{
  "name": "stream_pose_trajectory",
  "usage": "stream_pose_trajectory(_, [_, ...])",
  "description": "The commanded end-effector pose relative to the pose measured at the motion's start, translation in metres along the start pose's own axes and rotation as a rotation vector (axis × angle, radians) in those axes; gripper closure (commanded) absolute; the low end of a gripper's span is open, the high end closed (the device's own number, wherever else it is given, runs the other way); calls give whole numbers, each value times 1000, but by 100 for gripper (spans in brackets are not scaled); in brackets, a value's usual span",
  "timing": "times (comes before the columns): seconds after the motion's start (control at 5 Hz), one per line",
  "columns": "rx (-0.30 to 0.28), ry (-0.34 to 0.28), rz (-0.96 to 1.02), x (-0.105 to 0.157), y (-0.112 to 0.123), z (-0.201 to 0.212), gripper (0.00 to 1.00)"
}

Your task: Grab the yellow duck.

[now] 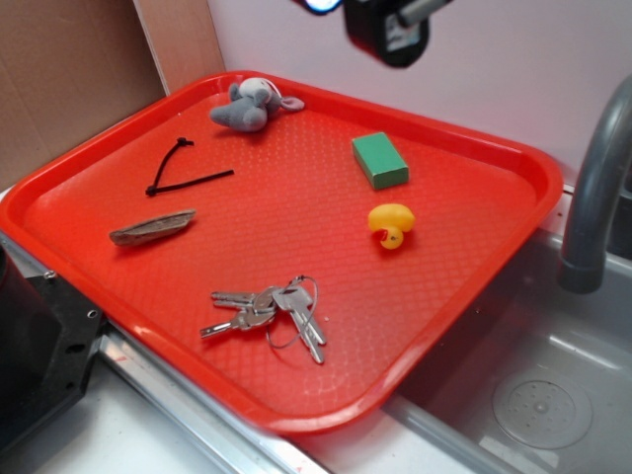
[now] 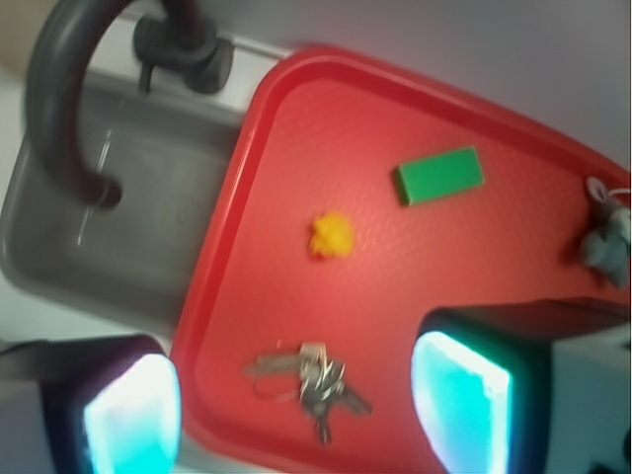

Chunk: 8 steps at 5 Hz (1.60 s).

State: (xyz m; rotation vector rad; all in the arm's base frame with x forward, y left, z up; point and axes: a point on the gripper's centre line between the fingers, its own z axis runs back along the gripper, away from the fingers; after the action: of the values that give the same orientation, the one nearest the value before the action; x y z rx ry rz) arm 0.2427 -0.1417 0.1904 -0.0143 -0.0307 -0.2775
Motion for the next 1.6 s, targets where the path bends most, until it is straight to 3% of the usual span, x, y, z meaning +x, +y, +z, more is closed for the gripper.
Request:
stream_pose_trajectory(0.0, [16,12,46,26,4,-20,0])
stream_pose_trajectory(0.2, [44,86,53,19,5,-60,0])
stream_pose_trajectory(0.4, [76,127,79,12,22,-96,0])
stream_pose_trajectory(0.6, [74,137,92,7,35,-123,0])
stream_pose_trajectory(1.0, [59,122,121,3,40,-149,0])
stream_pose_trajectory(1.4, [-4,102,102,16,19,-145,0])
